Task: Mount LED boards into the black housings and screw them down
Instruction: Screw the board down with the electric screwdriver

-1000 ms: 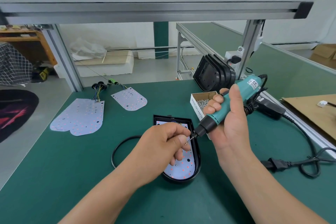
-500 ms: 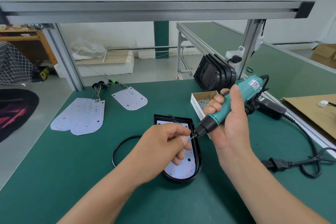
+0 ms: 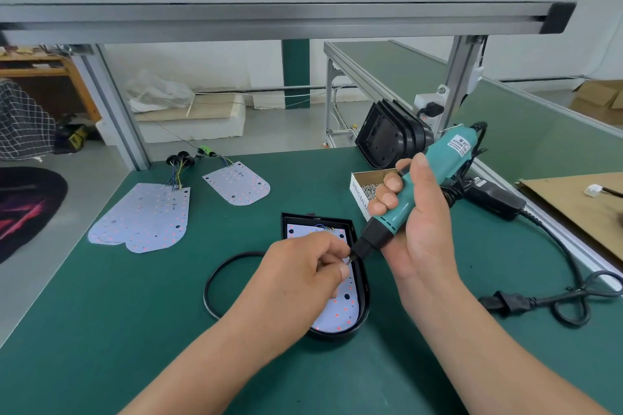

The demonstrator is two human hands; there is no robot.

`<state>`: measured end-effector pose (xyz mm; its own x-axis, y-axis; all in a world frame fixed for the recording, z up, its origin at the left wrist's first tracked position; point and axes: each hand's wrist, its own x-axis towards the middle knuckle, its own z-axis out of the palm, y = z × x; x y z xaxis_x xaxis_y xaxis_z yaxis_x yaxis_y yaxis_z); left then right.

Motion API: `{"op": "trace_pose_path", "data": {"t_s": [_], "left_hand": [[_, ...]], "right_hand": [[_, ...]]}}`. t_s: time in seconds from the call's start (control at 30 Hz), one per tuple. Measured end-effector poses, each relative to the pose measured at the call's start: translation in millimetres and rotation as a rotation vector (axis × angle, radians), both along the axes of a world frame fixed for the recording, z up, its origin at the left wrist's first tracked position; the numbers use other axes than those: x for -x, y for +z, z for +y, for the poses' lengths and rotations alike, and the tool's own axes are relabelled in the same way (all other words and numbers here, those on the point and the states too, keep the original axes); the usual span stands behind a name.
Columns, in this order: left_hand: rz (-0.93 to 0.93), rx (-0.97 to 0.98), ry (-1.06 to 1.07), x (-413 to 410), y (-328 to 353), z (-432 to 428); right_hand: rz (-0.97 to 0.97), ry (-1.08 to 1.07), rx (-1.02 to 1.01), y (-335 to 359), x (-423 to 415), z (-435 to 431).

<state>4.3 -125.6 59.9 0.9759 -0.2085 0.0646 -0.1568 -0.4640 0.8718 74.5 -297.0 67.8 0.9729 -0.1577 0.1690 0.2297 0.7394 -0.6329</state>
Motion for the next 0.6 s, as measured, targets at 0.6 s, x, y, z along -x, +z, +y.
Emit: {"op": "trace_pose_path", "data": {"t_s": [0.6], "left_hand": [[0.07, -0.223, 0.354, -46.6, -20.2, 38.8]], "right_hand": [[0.066, -0.239, -0.051, -8.6, -29.0, -22.1]]}}
